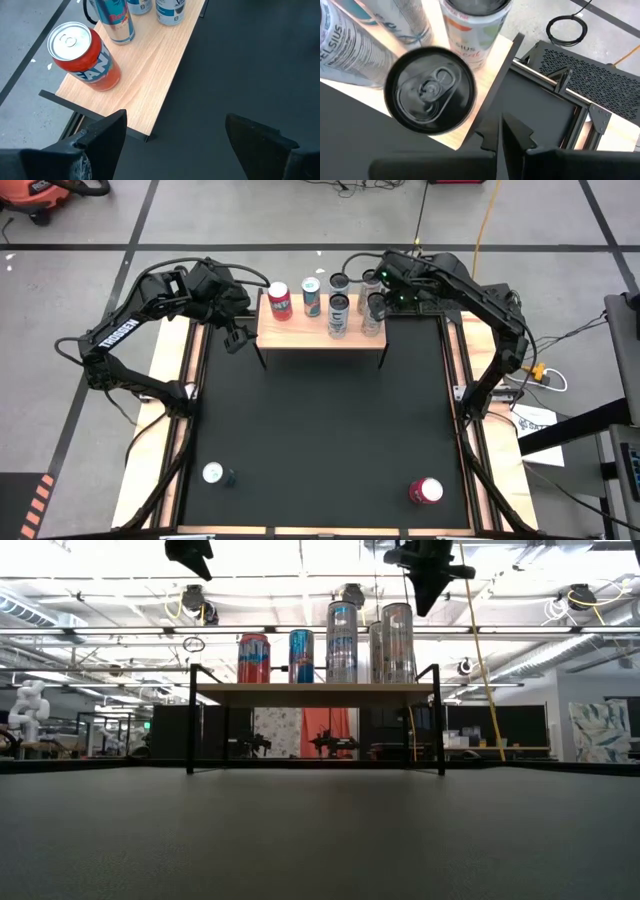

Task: Place canned beverage on shelf
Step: Adjust the white-yellow soda can

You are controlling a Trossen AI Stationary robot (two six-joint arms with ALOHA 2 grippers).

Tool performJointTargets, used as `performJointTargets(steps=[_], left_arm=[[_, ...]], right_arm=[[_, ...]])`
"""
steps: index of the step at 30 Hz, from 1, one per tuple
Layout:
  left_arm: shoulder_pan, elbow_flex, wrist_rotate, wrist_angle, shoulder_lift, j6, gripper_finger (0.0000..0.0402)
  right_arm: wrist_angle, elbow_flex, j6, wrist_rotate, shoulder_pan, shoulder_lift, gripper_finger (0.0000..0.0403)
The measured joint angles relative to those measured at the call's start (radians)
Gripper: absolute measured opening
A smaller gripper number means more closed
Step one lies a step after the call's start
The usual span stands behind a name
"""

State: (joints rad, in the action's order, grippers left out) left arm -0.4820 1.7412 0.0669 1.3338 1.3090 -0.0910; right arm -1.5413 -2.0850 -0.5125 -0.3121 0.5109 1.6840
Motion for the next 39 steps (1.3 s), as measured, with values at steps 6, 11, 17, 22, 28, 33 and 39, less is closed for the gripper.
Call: performJointTargets(steps=[6,11,17,22,28,33,39], left_arm=[[0.0,0.0,0.0,0.0,0.0,0.0,0.0338],[0.0,0.0,0.0,0.0,0.0,0.0,0.0338],[0.0,0.001,0.0,0.0,0.0,0.0,0.0338],[0.0,0.001,0.0,0.0,0.0,0.0,0.0338],[0.0,0.001,0.0,0.0,0.0,0.0,0.0338],[0.0,0.001,0.0,0.0,0.0,-0.001,0.0338],[0.0,0.001,0.0,0.0,0.0,-0.001,0.0338]], right_arm=[[0.016,0.0,0.005,0.012,0.0,0.0,0.0],[0.035,0.0,0.011,0.032,0.0,0.003,0.0],[0.066,0.0,0.028,0.082,0.0,0.003,0.0],[0.071,0.0,0.028,0.081,0.0,0.003,0.0],[0.071,0.0,0.028,0.081,0.0,0.003,0.0],[0.076,0.0,0.03,0.081,0.0,0.003,0.0],[0.079,0.0,0.051,0.08,0.0,0.003,0.0]])
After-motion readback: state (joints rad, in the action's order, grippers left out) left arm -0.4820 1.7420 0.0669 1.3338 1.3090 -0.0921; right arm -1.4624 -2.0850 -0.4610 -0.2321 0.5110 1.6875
